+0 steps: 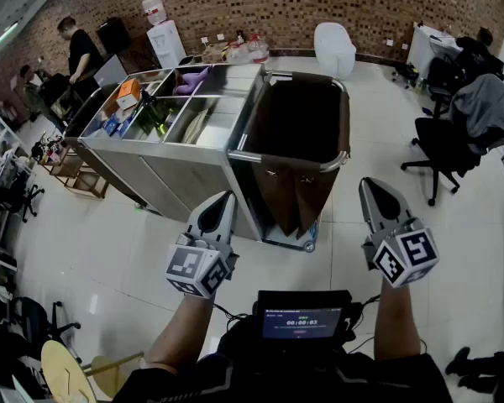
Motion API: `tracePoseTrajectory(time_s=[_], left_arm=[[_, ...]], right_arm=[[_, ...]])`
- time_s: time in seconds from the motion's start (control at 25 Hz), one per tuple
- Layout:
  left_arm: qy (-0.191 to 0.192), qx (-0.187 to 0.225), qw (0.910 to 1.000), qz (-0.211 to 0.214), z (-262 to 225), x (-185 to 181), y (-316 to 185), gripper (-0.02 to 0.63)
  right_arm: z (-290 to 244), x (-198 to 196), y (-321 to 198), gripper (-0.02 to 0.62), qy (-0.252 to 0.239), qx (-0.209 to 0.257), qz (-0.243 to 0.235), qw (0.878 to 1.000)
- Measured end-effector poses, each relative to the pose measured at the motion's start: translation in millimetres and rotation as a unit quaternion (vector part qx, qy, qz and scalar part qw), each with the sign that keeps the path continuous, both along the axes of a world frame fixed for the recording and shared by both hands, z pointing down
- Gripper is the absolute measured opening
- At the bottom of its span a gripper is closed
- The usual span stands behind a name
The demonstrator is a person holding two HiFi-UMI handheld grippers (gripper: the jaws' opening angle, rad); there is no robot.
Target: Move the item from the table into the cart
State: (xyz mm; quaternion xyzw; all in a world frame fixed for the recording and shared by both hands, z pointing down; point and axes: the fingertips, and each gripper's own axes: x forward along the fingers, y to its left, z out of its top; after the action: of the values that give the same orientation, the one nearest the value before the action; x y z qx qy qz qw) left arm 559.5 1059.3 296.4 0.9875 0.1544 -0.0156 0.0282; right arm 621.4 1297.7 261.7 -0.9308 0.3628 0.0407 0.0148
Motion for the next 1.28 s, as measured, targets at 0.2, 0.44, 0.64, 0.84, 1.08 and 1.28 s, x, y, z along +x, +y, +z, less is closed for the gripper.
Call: tracePoseTrajectory(time_s=[0.2, 0.44, 0.64, 0.84, 1.08, 1.28], left_arm=[[0.002, -0.004, 0.9994, -0.035, 3.4, -34.4, -92.0, 0.002], [-0.008, -0.010, 0.9935, -0.113, 10.2, -87.8, -262.9, 0.002], [-0.002, -0.017, 0.9830, -0.183, 8.1, -136.8, -393.5, 0.002], [-0.001, -0.029, 0.9644, -0.263, 15.1, -172.0, -488.8, 0.002], [-0.019, -0.035, 0.9320, -0.360, 19.3, -206.9, -574.6, 0.002], [-0.007, -0.029, 0.9009, -0.433, 10.3, -248.0, -644.5, 0.002]], right_arm=[[-6.4, -15.7, -98.4, 0.003, -0.008, 0.005, -0.039, 0.999], [-15.3, -31.5, -286.2, 0.003, -0.007, -0.002, -0.115, 0.993], [-18.6, -47.2, -424.2, 0.003, 0.002, -0.009, -0.172, 0.985], [-9.6, -54.0, -543.5, 0.003, -0.003, -0.018, -0.262, 0.965], [-18.1, -58.5, -666.6, 0.003, 0.007, -0.010, -0.367, 0.930], [-19.6, -65.5, -768.7, 0.003, 0.010, -0.001, -0.424, 0.906]])
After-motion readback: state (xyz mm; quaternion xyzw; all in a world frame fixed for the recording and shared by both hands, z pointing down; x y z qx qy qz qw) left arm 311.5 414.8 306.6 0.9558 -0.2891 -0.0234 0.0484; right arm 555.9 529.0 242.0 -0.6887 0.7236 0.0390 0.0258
